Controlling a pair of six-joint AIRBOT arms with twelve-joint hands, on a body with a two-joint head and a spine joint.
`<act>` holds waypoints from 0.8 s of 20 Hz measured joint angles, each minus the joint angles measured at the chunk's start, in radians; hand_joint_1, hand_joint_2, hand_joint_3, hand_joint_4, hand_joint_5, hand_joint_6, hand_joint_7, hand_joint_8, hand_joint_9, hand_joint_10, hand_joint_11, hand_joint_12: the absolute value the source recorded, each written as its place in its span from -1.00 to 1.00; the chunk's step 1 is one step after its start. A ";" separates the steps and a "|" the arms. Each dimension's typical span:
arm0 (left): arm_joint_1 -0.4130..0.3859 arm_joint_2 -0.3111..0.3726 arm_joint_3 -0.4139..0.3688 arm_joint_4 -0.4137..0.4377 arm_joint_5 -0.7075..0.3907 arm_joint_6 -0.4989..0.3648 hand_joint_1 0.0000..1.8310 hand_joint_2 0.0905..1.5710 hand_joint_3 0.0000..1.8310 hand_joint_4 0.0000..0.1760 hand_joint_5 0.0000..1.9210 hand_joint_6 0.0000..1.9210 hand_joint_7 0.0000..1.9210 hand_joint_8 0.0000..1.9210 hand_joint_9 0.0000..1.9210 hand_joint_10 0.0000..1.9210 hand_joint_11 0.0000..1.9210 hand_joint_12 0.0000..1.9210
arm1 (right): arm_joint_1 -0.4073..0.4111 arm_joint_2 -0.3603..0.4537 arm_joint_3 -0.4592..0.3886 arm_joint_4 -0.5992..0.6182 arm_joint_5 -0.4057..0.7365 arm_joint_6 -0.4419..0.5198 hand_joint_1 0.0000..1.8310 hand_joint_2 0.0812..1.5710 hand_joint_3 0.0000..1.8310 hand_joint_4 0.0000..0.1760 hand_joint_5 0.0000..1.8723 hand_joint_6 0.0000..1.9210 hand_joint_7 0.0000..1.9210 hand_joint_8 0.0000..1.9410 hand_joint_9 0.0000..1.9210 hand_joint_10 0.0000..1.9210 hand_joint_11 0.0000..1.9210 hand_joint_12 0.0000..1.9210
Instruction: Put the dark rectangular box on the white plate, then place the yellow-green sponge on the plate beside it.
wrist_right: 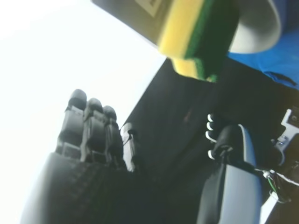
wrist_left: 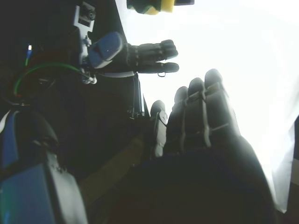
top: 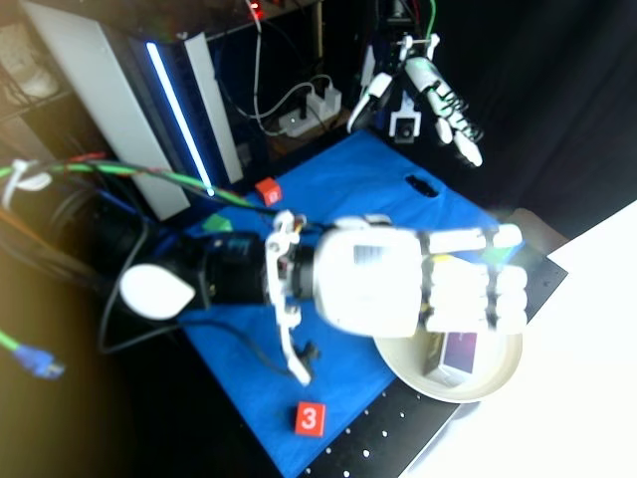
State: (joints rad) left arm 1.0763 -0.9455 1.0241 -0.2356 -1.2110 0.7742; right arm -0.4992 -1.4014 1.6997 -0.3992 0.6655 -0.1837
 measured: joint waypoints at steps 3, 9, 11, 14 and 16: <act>0.003 0.005 -0.004 -0.012 -0.022 -0.002 -0.35 -0.05 -1.00 1.00 -1.00 -1.00 -1.00 -1.00 -1.00 -1.00 -1.00 -1.00 | -0.076 0.105 -0.076 0.158 0.158 0.000 -0.16 -0.11 -1.00 1.00 -1.00 -1.00 -0.97 -0.99 -1.00 -1.00 -1.00 -1.00; 0.042 0.023 -0.029 -0.005 -0.096 -0.023 -0.34 -0.10 -1.00 0.97 -1.00 -1.00 -1.00 -1.00 -1.00 -1.00 -1.00 -1.00 | -0.334 0.230 -0.258 0.381 0.452 -0.005 -0.17 -0.04 -0.98 0.95 -1.00 -1.00 -0.99 -1.00 -1.00 -1.00 -1.00 -1.00; 0.068 0.024 -0.040 -0.033 -0.126 -0.034 -0.43 -0.07 -1.00 0.46 -1.00 -1.00 -1.00 -1.00 -1.00 -1.00 -0.97 -0.99 | -0.461 0.272 -0.348 0.483 0.608 -0.023 -0.25 -0.06 -0.99 0.90 -1.00 -1.00 -0.94 -0.98 -0.97 -0.99 -1.00 -1.00; 0.089 0.042 -0.054 -0.053 -0.177 -0.037 -0.45 0.00 -0.98 1.00 -1.00 -1.00 -1.00 -1.00 -1.00 -1.00 -0.93 -0.97 | -0.609 0.312 -0.442 0.603 0.739 -0.057 -0.32 -0.13 -1.00 1.00 -1.00 -1.00 -0.93 -1.00 -0.90 -0.99 -1.00 -1.00; 0.100 0.045 -0.066 -0.053 -0.221 -0.038 -0.38 -0.04 -1.00 1.00 -1.00 -1.00 -1.00 -1.00 -1.00 -1.00 -0.99 -0.99 | -0.688 0.343 -0.484 0.678 0.819 -0.059 -0.28 -0.15 -1.00 1.00 -0.98 -0.99 -0.92 -0.99 -0.90 -0.99 -1.00 -1.00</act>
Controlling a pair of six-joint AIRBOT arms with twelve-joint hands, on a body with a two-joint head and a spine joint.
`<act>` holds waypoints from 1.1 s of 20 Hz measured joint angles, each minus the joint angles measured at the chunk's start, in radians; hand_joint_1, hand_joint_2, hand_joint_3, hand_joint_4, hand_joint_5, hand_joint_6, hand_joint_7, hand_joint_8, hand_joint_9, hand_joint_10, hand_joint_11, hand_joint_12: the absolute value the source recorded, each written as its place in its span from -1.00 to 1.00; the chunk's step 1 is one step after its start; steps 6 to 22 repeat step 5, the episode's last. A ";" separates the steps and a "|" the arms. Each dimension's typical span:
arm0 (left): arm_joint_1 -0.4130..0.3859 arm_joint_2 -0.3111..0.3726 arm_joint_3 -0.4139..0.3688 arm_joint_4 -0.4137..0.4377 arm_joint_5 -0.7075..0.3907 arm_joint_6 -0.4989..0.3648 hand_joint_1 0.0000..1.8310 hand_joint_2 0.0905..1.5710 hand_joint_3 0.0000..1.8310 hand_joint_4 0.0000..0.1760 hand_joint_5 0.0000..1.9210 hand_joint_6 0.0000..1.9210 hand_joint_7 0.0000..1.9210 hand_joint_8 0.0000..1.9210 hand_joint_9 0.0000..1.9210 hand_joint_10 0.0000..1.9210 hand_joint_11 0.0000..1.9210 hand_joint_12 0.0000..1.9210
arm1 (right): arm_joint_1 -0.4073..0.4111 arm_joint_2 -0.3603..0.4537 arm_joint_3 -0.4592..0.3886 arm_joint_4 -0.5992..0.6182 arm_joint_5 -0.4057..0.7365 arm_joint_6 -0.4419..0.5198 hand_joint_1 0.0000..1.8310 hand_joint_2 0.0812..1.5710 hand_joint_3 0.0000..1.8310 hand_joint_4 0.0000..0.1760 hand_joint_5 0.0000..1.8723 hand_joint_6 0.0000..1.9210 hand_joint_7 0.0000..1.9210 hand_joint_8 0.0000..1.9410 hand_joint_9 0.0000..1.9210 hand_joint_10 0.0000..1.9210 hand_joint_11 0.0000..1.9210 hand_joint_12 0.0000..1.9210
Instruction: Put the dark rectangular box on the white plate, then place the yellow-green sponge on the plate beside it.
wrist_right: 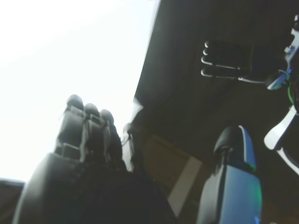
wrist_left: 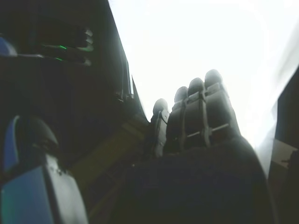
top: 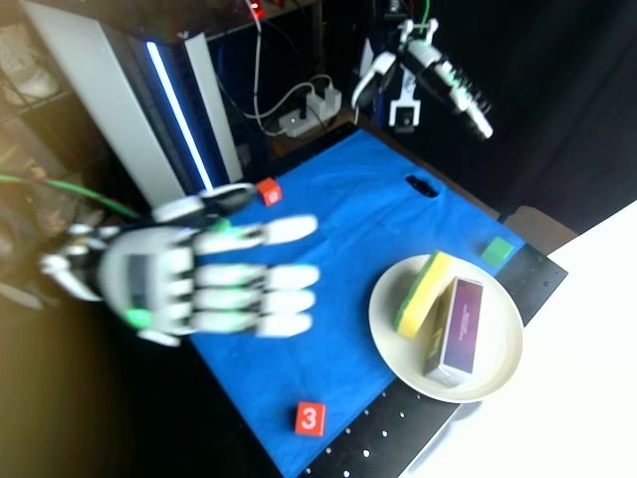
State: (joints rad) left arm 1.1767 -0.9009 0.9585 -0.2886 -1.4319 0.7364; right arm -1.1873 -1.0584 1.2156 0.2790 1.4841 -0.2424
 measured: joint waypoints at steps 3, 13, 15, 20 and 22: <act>0.033 0.001 -0.012 -0.012 -0.023 0.001 -0.37 0.00 -0.99 1.00 -0.99 -1.00 -1.00 -1.00 -1.00 -1.00 -1.00 -1.00 | -0.045 0.039 -0.037 0.055 0.075 -0.020 -0.25 -0.13 -1.00 1.00 -0.97 -0.99 -0.91 -0.99 -0.93 -1.00 -1.00 -1.00; 0.049 0.008 -0.018 -0.034 -0.033 0.000 -0.37 0.01 -0.99 1.00 -1.00 -1.00 -1.00 -1.00 -1.00 -1.00 -1.00 -1.00 | -0.058 0.045 -0.045 0.055 0.099 -0.024 -0.27 -0.14 -1.00 1.00 -0.95 -0.99 -0.91 -0.99 -0.94 -1.00 -1.00 -1.00; 0.049 0.008 -0.018 -0.034 -0.033 0.000 -0.37 0.01 -0.99 1.00 -1.00 -1.00 -1.00 -1.00 -1.00 -1.00 -1.00 -1.00 | -0.058 0.045 -0.045 0.055 0.099 -0.024 -0.27 -0.14 -1.00 1.00 -0.95 -0.99 -0.91 -0.99 -0.94 -1.00 -1.00 -1.00; 0.049 0.008 -0.018 -0.034 -0.033 0.000 -0.37 0.01 -0.99 1.00 -1.00 -1.00 -1.00 -1.00 -1.00 -1.00 -1.00 -1.00 | -0.058 0.045 -0.045 0.055 0.099 -0.024 -0.27 -0.14 -1.00 1.00 -0.95 -0.99 -0.91 -0.99 -0.94 -1.00 -1.00 -1.00; 0.049 0.008 -0.018 -0.034 -0.033 0.000 -0.37 0.01 -0.99 1.00 -1.00 -1.00 -1.00 -1.00 -1.00 -1.00 -1.00 -1.00 | -0.058 0.045 -0.045 0.055 0.099 -0.024 -0.27 -0.14 -1.00 1.00 -0.95 -0.99 -0.91 -0.99 -0.94 -1.00 -1.00 -1.00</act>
